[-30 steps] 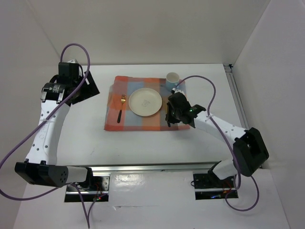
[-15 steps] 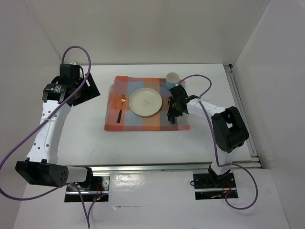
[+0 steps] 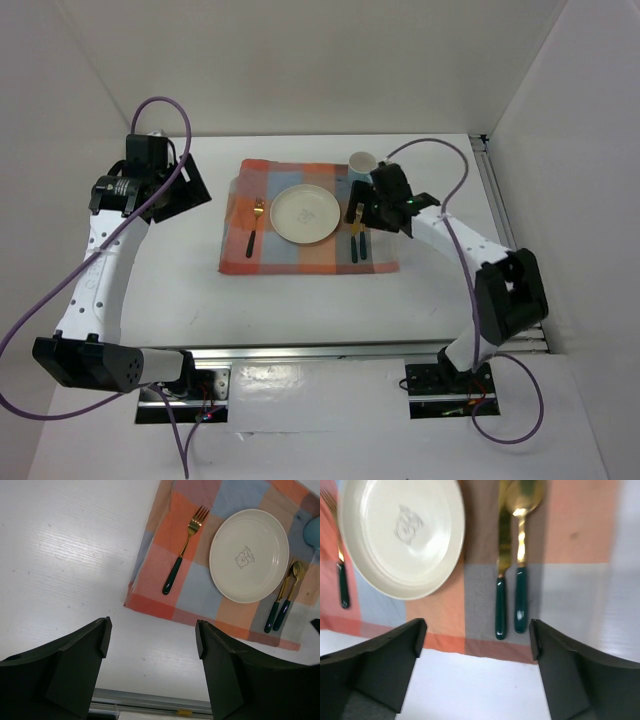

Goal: Set the dinner table for one person

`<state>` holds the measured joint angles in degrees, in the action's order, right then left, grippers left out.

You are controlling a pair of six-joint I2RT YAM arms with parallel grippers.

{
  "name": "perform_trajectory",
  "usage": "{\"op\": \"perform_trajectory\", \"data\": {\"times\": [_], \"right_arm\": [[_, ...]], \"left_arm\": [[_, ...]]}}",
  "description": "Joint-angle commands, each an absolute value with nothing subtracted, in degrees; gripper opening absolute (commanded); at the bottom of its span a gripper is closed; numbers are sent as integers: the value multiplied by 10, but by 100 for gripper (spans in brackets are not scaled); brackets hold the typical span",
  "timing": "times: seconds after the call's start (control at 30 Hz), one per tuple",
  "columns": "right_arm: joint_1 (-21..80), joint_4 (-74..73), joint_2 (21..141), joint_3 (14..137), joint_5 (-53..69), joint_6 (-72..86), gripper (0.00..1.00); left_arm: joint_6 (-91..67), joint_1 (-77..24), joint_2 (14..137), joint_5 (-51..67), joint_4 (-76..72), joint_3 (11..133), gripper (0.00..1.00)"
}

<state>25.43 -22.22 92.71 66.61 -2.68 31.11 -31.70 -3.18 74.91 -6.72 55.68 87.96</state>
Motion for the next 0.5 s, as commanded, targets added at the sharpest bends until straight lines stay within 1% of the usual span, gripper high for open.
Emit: {"op": "perform_trajectory", "data": {"times": [0.0, 0.07, 0.1, 0.2, 0.3, 0.37, 0.47], "right_arm": [[204, -283, 835, 698, -103, 306, 100], [167, -336, 796, 689, -165, 337, 100], [124, -347, 784, 674, -180, 337, 100], [49, -360, 736, 637, -214, 342, 100], [43, -382, 695, 611, -265, 362, 100], [43, -382, 670, 595, -271, 369, 100], [35, -384, 664, 595, -278, 369, 100]], "left_arm": [[-318, -29, 736, -60, 543, 880, 85], [-318, -29, 736, -60, 543, 880, 85], [-318, -29, 736, -60, 543, 880, 85], [-318, -29, 736, -47, 526, 875, 85], [-318, -29, 736, -40, 514, 875, 85], [-318, -29, 747, -33, 514, 880, 87], [-313, -29, 753, -21, 514, 885, 87]]}}
